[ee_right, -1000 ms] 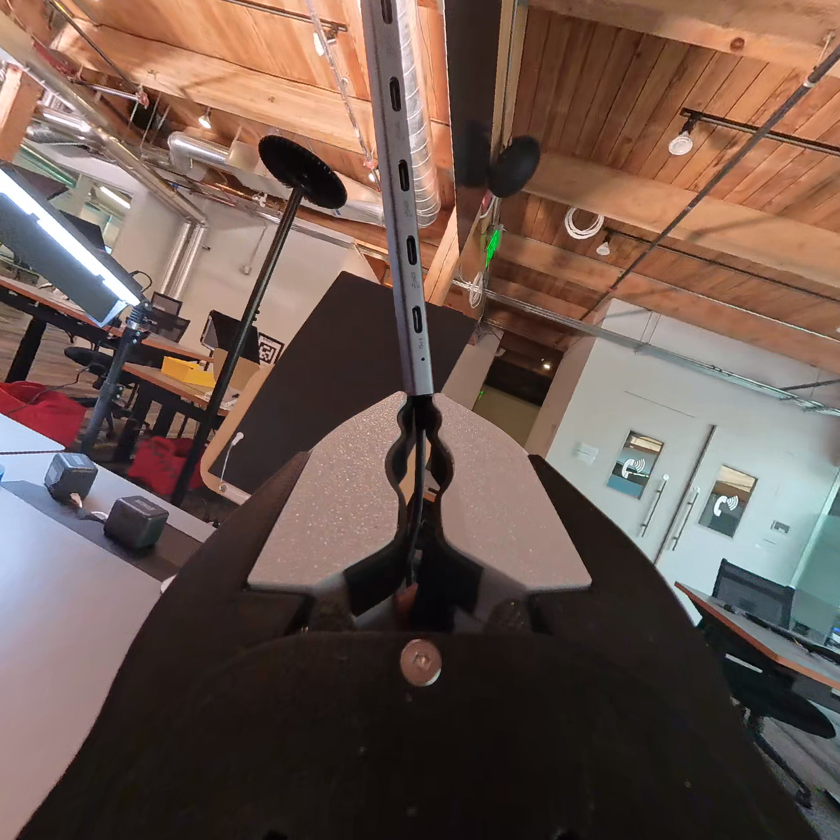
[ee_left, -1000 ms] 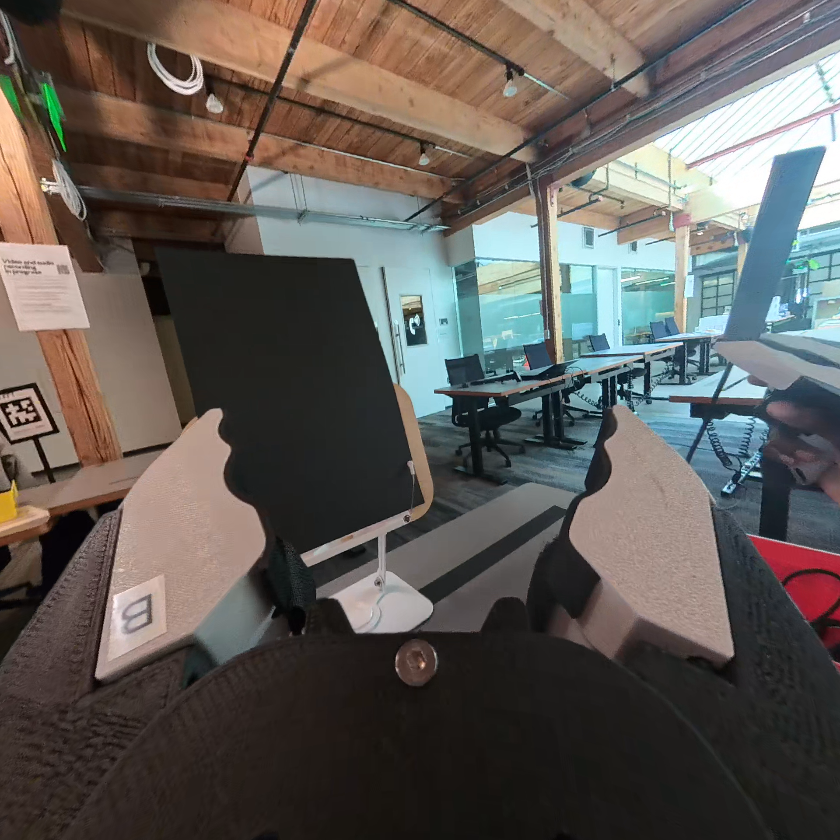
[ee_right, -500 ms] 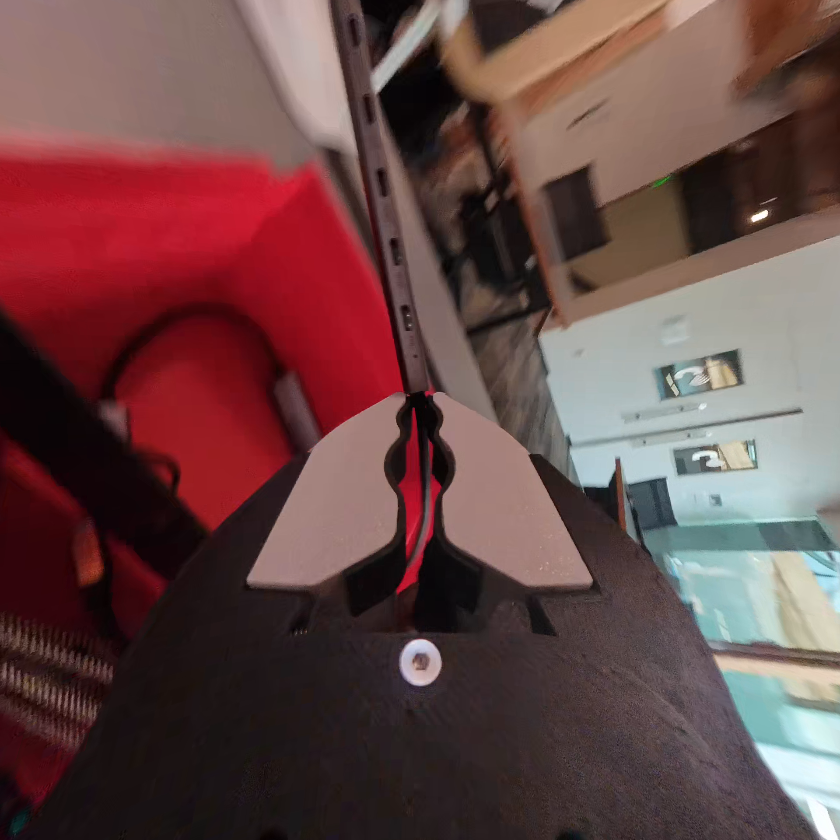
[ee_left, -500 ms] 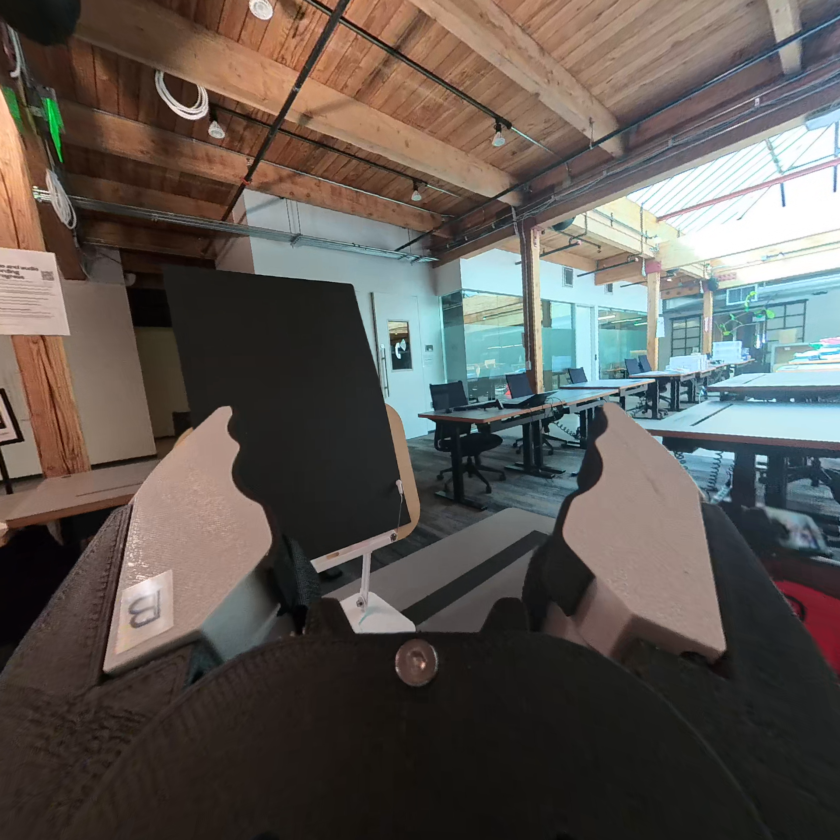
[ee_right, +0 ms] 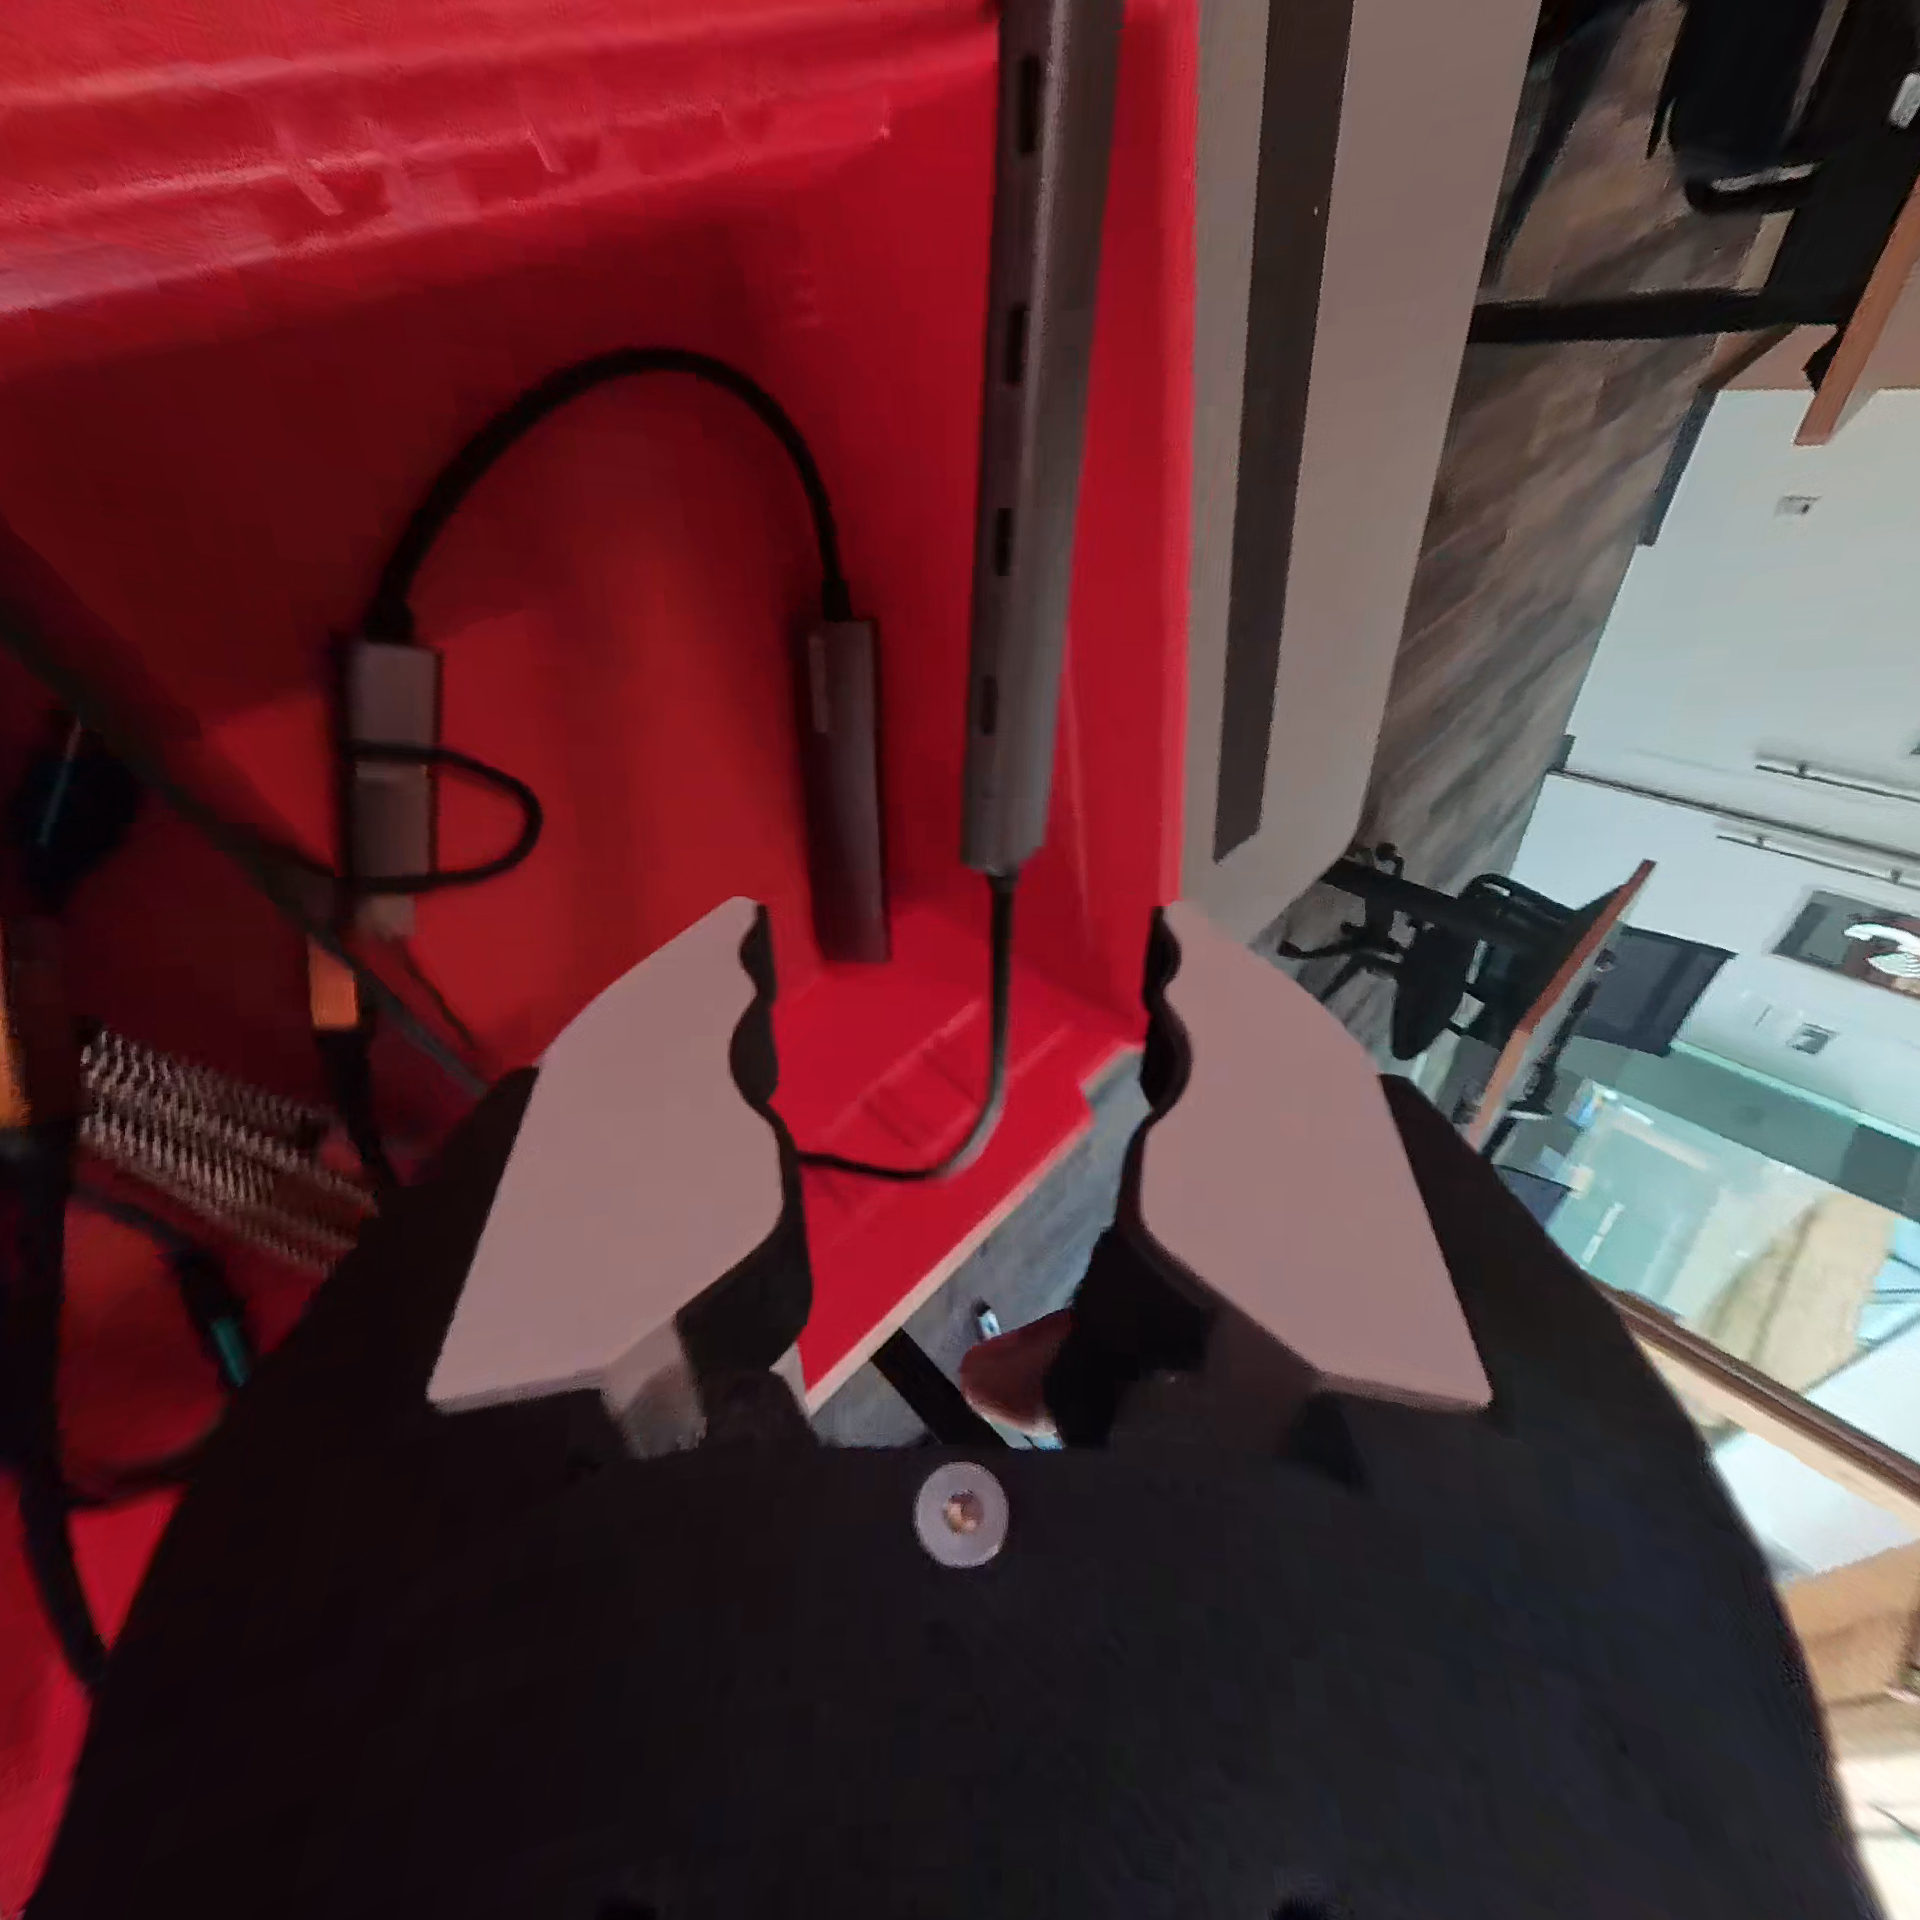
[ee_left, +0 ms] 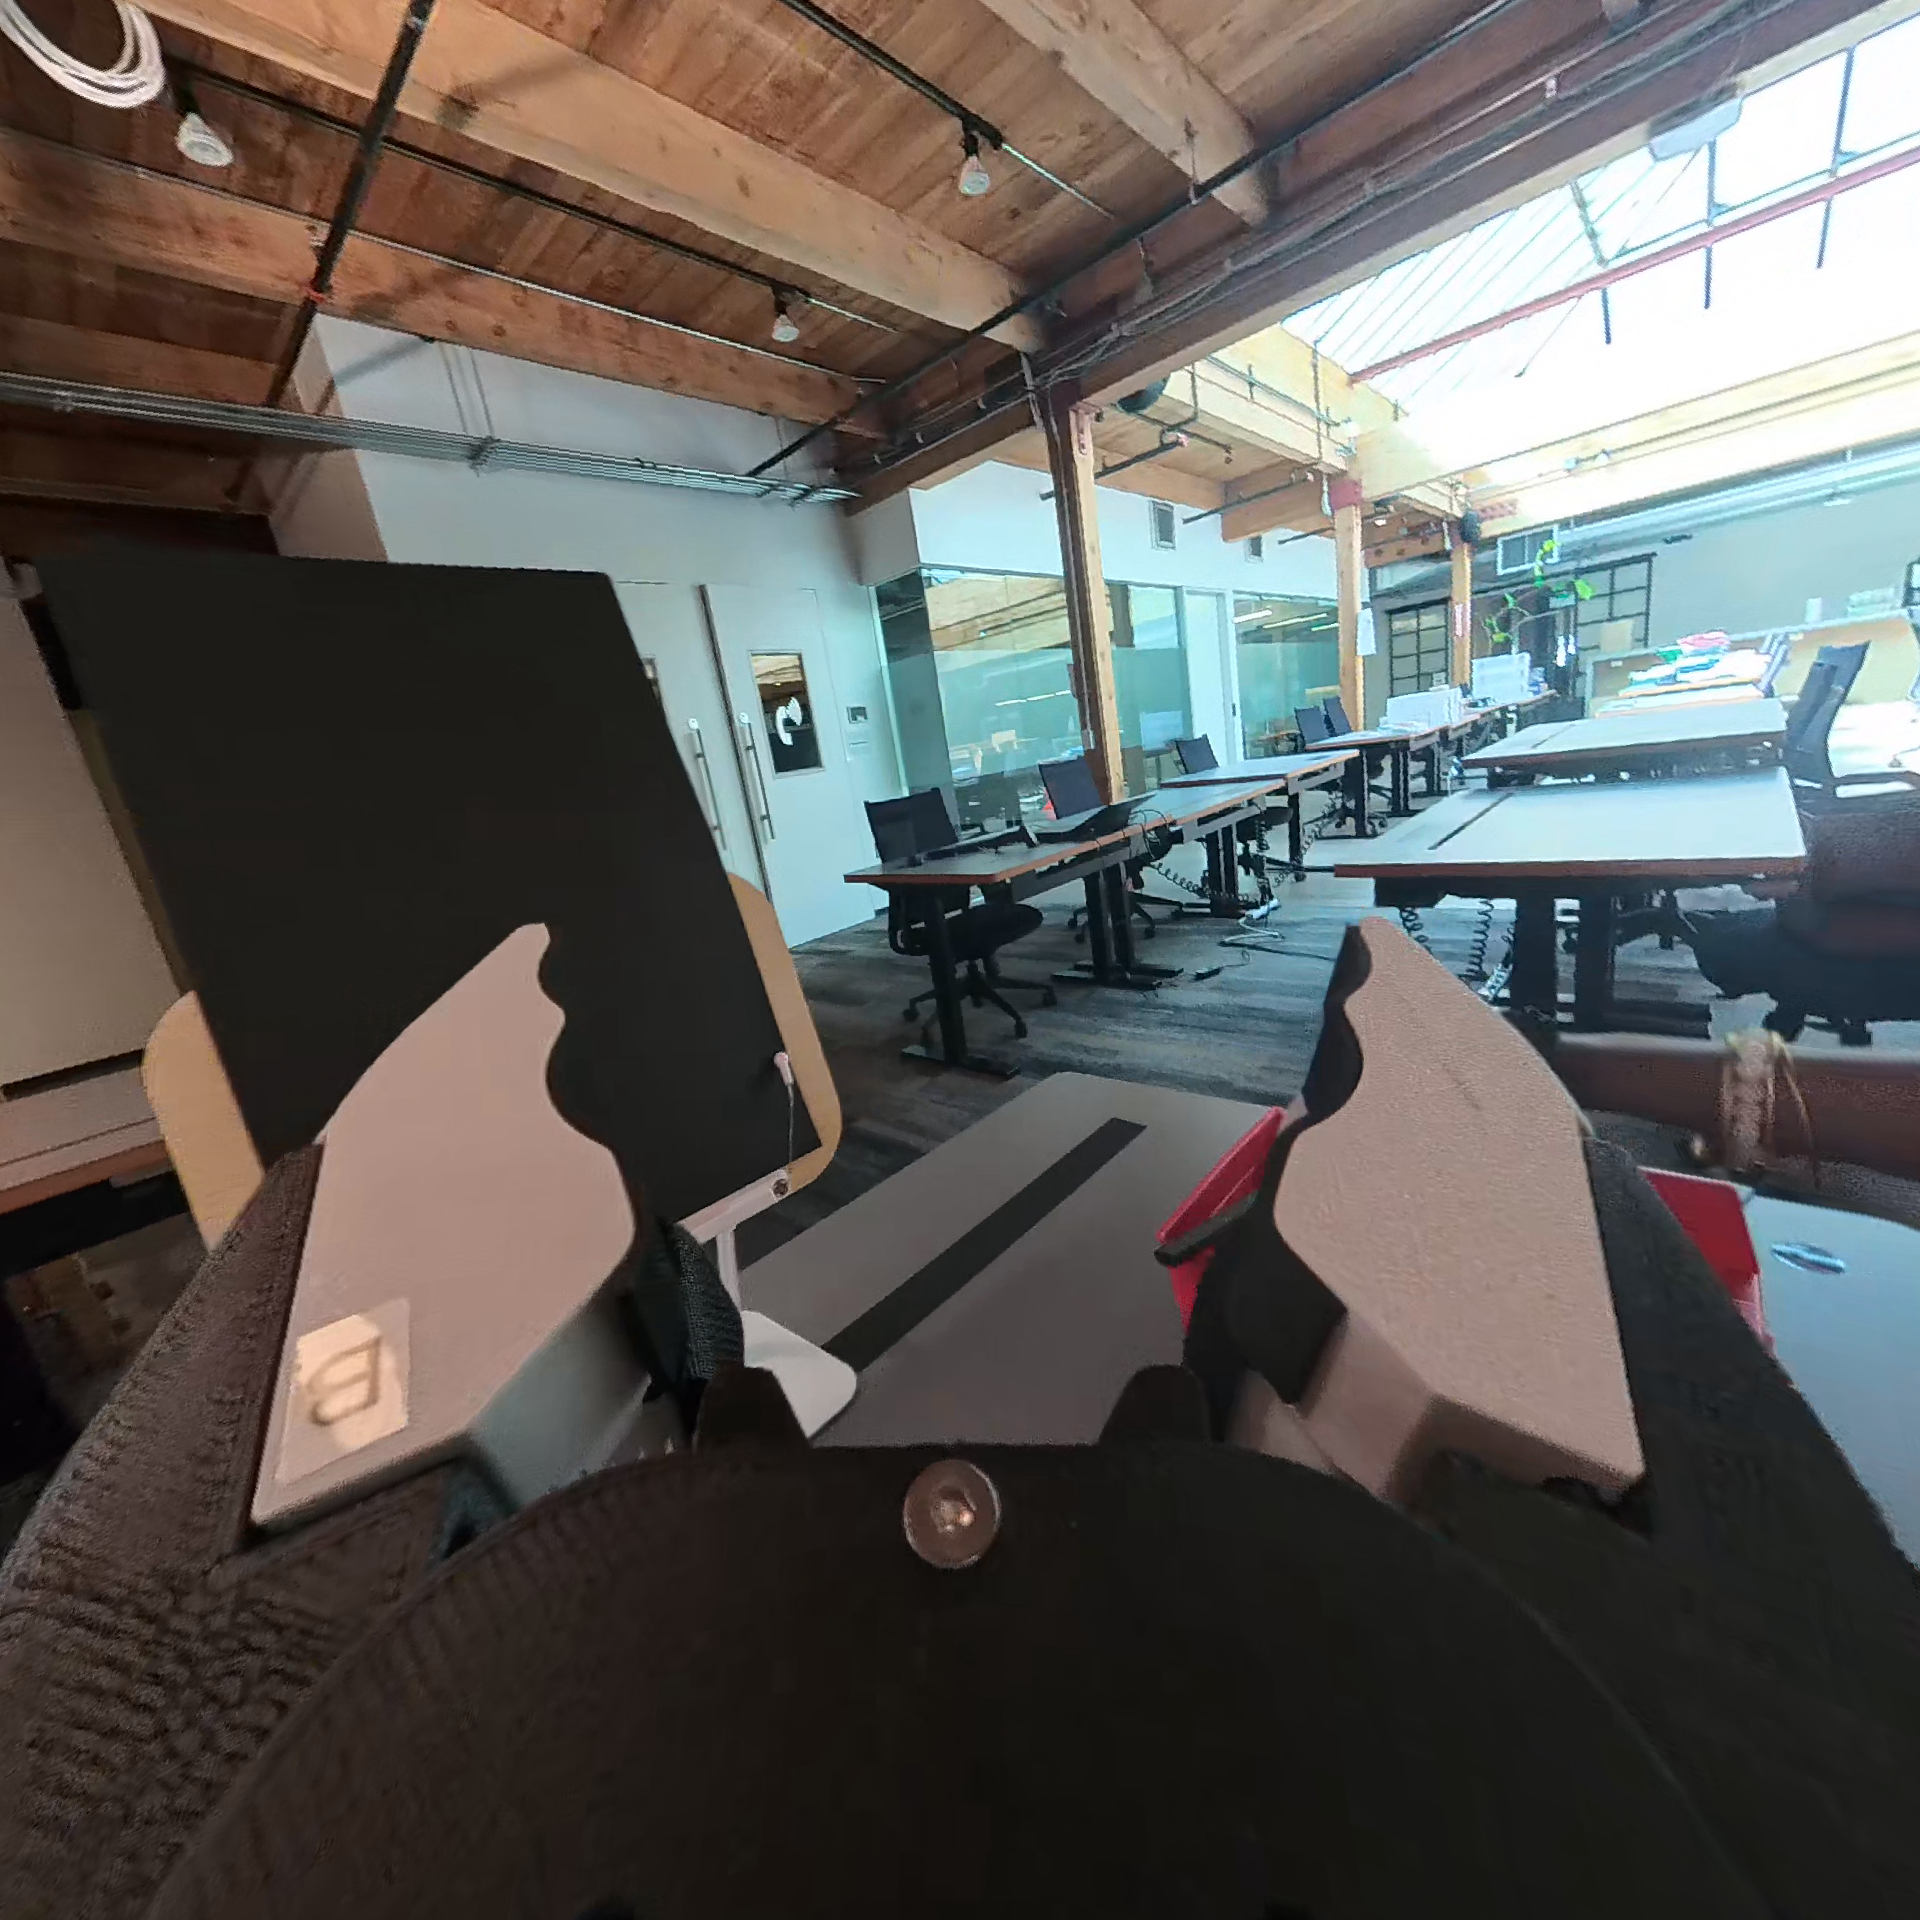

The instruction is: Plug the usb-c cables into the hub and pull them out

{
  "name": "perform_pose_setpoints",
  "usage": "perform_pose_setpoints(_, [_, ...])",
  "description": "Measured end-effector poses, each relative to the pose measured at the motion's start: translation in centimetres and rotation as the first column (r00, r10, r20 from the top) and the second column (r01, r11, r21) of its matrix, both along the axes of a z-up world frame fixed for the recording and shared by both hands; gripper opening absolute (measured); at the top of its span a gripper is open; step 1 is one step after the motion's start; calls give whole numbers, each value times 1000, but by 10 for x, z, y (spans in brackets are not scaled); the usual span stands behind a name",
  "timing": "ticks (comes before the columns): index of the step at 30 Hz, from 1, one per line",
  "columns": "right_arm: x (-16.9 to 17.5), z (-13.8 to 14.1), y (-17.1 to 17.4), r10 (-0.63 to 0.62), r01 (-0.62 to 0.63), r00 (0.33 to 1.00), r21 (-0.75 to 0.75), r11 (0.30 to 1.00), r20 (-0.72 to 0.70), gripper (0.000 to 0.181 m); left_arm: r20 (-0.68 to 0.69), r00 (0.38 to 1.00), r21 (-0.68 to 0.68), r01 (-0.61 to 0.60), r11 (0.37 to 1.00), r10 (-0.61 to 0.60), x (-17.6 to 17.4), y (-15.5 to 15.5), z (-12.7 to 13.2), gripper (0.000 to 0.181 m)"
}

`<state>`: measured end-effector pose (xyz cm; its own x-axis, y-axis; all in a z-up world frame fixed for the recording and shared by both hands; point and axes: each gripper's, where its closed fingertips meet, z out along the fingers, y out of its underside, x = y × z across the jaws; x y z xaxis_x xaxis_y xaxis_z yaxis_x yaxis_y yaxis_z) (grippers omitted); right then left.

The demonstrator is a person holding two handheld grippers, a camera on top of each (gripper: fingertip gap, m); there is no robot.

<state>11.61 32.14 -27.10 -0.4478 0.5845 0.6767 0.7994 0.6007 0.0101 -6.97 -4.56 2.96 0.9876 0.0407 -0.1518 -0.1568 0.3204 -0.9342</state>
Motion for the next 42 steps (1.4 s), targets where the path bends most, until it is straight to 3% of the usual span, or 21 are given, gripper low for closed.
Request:
perform_pose_setpoints(4, [8, 57, -15, 12, -13, 993, 14, 1000, 121, 95, -41, 999, 10, 26, 1000, -25, 18, -1, 4, 130])
perform_pose_setpoints(7, [13, 118, -23, -35, 30, 977, 26, 999, 209, 118, -60, 997, 6, 44, 999, -44, 29, 1, 5, 130])
perform_pose_setpoints(10, [-2, 198, -28, -65, 52, 983, 76, 996, 171, 114, -84, 996, -11, 28, 1000, -29, 37, 4, 4, 130])
perform_pose_setpoints(12, [-23, 242, -39, -85, 83, 995, 33, 996, 54, 115, -109, 994, -23, -1, 1000, -1, 40, 6, 2, 130])
perform_pose_setpoints(14, [-50, 273, -58, -61, 51, 986, -65, 997, -152, 116, -122, 992, -39, -21, 999, 16, 42, 10, -1, 130])
perform_pose_setpoints(15, [-65, 285, -72, -34, -2, 956, -122, 993, -292, 115, -118, 993, -50, -20, 999, 14, 43, 12, -3, 130])
perform_pose_setpoints(17, [-80, 304, -94, -78, -53, 823, -214, 975, -562, 111, -116, 993, -76, 13, 997, -21, 49, 15, -6, 130])
perform_pose_setpoints(20, [-65, 295, -138, -224, -117, 577, -351, 929, -785, 81, -145, 987, -21, 64, 998, -66, 60, 15, -1, 133])
perform_pose_setpoints(22, [-53, 268, -188, -148, -275, 527, -332, 902, -837, 76, -139, 980, -2, 145, 989, -144, 73, 13, 1, 136])
perform_pose_setpoints(24, [-39, 238, -228, -80, -348, 528, -301, 888, -846, 75, -136, 960, -19, 243, 970, -244, 92, 0, 7, 137])
perform_pose_setpoints(25, [-31, 223, -245, -42, -368, 544, -283, 886, -838, 75, -165, 961, -31, 219, 975, -221, 94, -11, 16, 138])
perform_pose_setpoints(27, [-15, 196, -268, 8, -379, 582, -262, 887, -813, 75, -267, 959, -60, 85, 995, -98, 89, -39, 48, 137])
perform_pose_setpoints(30, [8, 170, -293, 44, -430, 607, -281, 858, -794, 76, -396, 915, -39, -100, 994, 76, 74, -87, 128, 137])
perform_pose_setpoints(31, [14, 166, -298, 46, -447, 594, -283, 849, -803, 75, -463, 869, -19, -209, 978, 176, 60, -99, 158, 137])
perform_pose_setpoints(33, [23, 155, -304, 42, -458, 590, -291, 840, -807, 75, -589, 711, 75, -424, 902, 384, 29, -123, 223, 137])
perform_pose_setpoints(35, [29, 142, -301, 38, -419, 605, -277, 865, -796, 76, -713, 482, 285, -464, 839, 509, 22, -149, 284, 133])
perform_pose_setpoints(37, [33, 130, -295, 18, -378, 614, -273, 885, -789, 78, -797, 206, 415, -495, 763, 567, 19, -173, 318, 122])
perform_pose_setpoints(38, [34, 125, -295, 2, -374, 614, -289, 881, -789, 78, -797, 150, 449, -500, 741, 585, 18, -184, 333, 125])
perform_pose_setpoints(39, [33, 121, -294, -18, -373, 613, -309, 875, -790, 78, -785, 175, 457, -485, 746, 595, 19, -196, 346, 126])
perform_pose_setpoints(40, [33, 118, -291, -43, -358, 611, -324, 875, -791, 80, -764, 269, 433, -459, 776, 586, 20, -205, 352, 126])
perform_pose_setpoints(42, [37, 112, -277, -90, -292, 596, -320, 901, -798, 85, -658, 557, 349, -371, 861, 507, 35, -217, 333, 133])
